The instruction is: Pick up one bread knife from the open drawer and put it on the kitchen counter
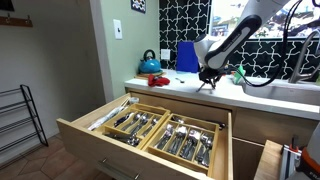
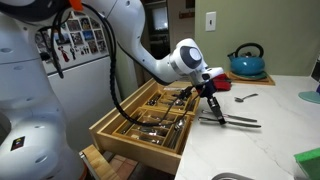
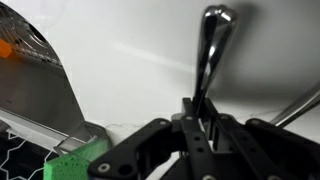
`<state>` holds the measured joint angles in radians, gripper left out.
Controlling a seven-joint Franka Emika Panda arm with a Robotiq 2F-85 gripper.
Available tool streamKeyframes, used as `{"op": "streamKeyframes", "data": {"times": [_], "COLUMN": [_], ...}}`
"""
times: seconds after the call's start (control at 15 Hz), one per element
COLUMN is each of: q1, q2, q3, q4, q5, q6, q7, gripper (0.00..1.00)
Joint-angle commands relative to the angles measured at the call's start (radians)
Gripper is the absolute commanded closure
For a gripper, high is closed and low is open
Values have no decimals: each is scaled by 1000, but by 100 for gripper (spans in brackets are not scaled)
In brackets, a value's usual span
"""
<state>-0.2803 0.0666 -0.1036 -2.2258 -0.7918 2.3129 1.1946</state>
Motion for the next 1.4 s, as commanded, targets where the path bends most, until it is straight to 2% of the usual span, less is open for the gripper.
{"op": "streamKeyframes", "data": {"times": [0.0,0.47,0.8,0.93,1.13,1.33], "q1": [51,105,116,116,118,118], "q2": [69,114,120,115,104,79], "q3": [-48,-64,-70,-72,-75,-75], "q4": [52,93,93,89,86,77], "q5": [-29,-13,0,4,2,7], "q6": [-3,1,1,8,11,21], "q7": [73,105,98,97,97,93], "gripper": [95,95,94,61,40,35]}}
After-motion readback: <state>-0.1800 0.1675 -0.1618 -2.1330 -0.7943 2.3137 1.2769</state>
